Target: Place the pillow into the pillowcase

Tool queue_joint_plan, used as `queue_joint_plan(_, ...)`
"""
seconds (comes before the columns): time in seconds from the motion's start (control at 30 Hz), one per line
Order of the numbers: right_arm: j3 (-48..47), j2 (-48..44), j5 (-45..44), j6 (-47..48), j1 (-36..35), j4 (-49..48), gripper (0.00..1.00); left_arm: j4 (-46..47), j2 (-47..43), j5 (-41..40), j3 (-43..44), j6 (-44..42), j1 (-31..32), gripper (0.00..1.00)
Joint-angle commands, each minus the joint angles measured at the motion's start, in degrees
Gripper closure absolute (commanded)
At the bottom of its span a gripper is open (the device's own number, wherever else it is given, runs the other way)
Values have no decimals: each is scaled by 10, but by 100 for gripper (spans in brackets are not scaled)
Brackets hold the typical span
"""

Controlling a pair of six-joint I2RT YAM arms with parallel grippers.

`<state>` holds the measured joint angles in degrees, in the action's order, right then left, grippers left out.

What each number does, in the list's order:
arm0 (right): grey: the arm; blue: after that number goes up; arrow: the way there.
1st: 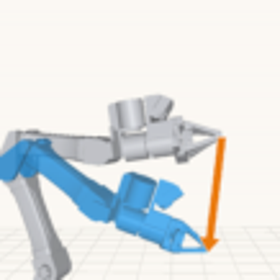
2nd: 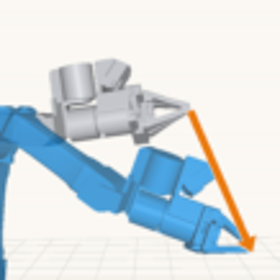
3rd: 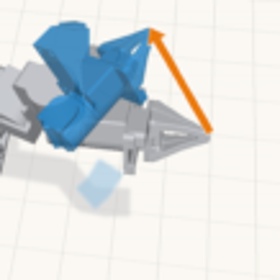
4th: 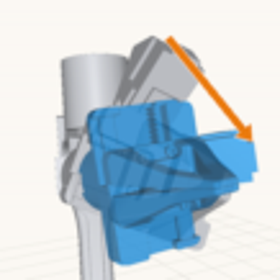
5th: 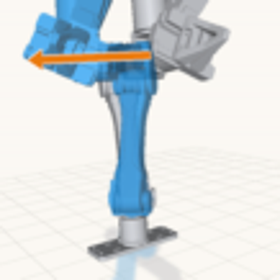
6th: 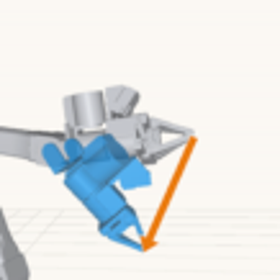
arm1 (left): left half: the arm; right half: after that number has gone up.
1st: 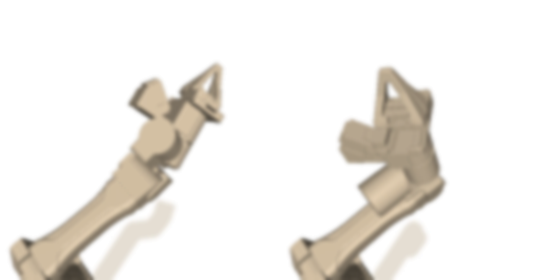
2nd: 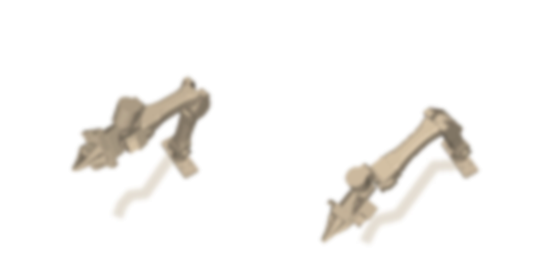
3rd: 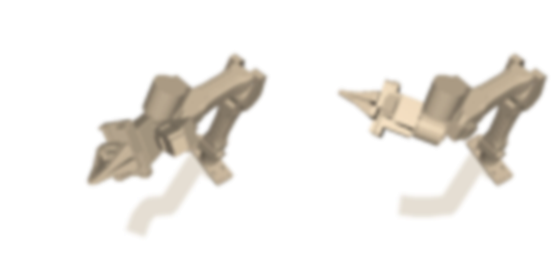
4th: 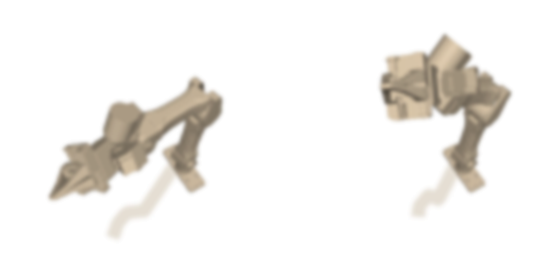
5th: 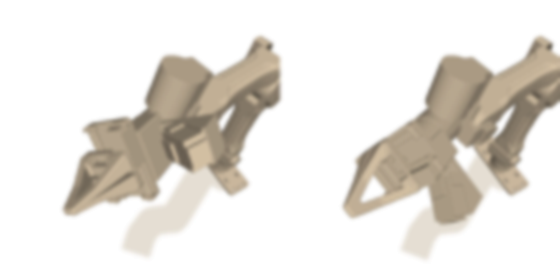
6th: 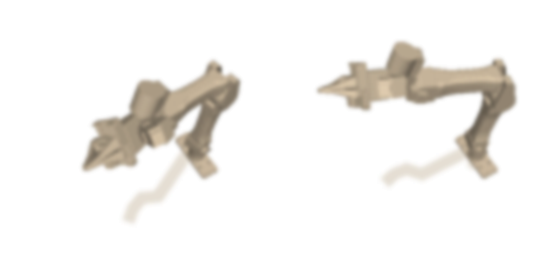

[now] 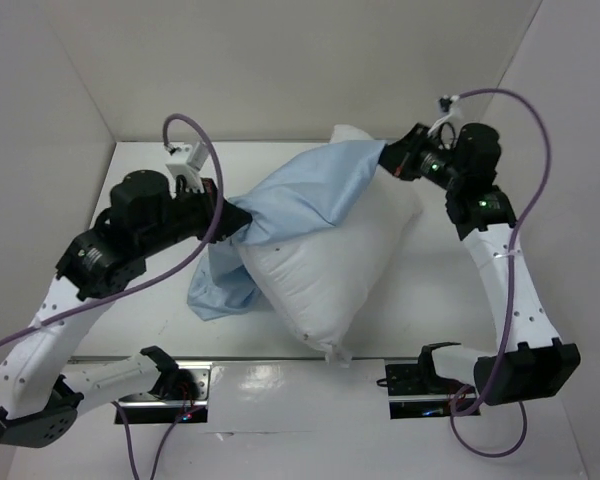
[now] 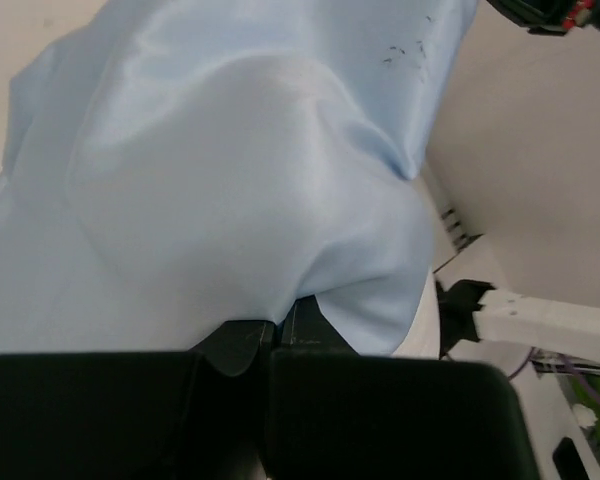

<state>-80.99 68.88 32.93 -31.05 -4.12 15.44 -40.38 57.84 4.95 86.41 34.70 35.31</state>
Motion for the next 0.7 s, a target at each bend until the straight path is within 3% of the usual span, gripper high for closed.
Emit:
queue_joint_plan(0.0,78,-9,21,0,-45,-25,100,34,6,-41,-61,-2,-17,100)
queue_joint_plan(0.17,112,15,-50,55,-61,30,100,100,57,14,-139,-2,-52,100)
queue_joint_plan(0.2,112,33,-66,68,-61,66,90,107,88,20,-145,-2,-58,100)
queue_joint_plan(0.23,96,42,-83,78,-61,89,38,107,104,26,-145,-2,-58,100)
queue_joint_plan(0.27,90,50,-123,86,-61,108,21,115,119,33,-145,-8,-64,100)
queue_joint_plan(0.33,85,56,-168,92,-55,150,4,116,154,33,-125,-13,-64,100)
queue_joint_plan(0.37,85,51,-193,84,-46,151,0,116,163,28,-120,-13,-64,100)
queue_joint_plan(0.53,169,-22,-236,71,-19,158,0,99,189,28,-100,-24,-82,100)
queue_joint_plan(0.67,241,-64,-204,64,-19,176,0,99,189,28,-106,-35,-88,100)
